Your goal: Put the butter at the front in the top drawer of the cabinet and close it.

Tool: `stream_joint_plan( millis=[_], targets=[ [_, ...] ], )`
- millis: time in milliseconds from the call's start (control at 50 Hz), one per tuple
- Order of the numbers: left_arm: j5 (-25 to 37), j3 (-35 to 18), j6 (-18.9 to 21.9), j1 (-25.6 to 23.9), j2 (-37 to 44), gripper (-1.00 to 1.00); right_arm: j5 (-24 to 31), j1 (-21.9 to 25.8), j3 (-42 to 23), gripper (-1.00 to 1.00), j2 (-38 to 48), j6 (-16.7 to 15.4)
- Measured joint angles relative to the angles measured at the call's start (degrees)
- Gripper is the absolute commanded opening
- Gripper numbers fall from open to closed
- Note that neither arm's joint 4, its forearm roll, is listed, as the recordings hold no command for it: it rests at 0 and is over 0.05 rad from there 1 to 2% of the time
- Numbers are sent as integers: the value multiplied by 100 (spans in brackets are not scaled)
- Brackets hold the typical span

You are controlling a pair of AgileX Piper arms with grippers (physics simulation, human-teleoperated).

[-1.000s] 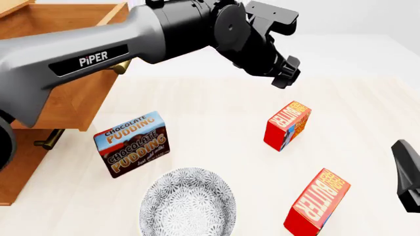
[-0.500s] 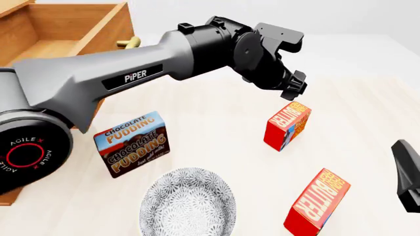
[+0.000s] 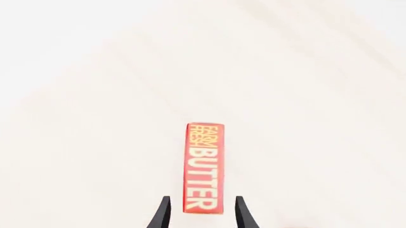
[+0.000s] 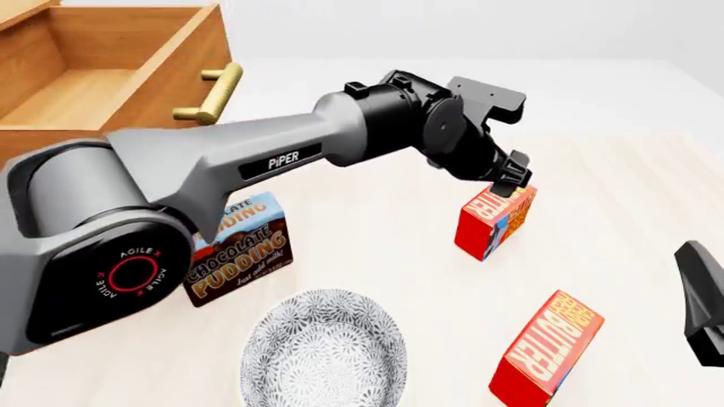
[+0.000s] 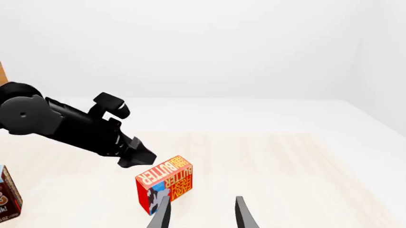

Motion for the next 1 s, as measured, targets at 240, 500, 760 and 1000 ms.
stream_joint_plan(
  millis=[240,500,760,1000],
  targets=[
    [-34,-183,-104,-38,315,100,0,0,0,100,0,0],
    [-83,-286,-185,-45,575,100,0,0,0,100,0,0],
    [-135,-343,-264,-80,783,100,0,0,0,100,0,0],
    [-180,-363,-338,-100,920,100,0,0,0,100,0,0]
  ],
)
